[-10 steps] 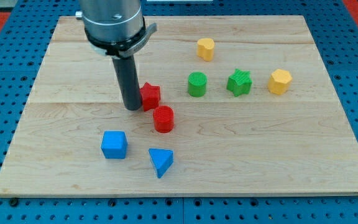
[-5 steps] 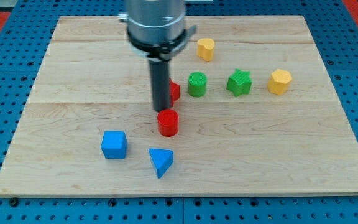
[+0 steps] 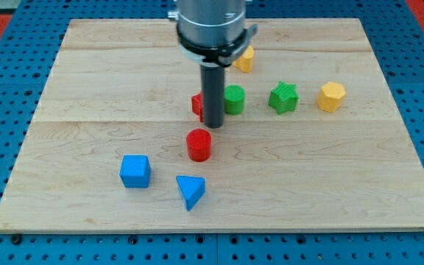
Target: Separate red blocks and the blue blocks
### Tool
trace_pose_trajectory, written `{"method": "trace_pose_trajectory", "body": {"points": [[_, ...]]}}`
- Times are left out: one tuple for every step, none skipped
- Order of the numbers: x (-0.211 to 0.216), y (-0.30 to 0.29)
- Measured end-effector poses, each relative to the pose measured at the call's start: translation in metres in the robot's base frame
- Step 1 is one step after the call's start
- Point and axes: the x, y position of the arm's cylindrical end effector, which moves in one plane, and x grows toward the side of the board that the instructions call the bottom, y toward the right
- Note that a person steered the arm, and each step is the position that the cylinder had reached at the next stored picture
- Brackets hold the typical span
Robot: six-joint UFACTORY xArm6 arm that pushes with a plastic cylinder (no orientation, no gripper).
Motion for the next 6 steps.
{"method": "trace_pose_trajectory", "body": {"points": [[-0.002, 0.025], [-0.004, -0.030], [-0.017, -0.057], [-0.017, -0.073], [-0.002, -0.078], [-0.004, -0.003]]}}
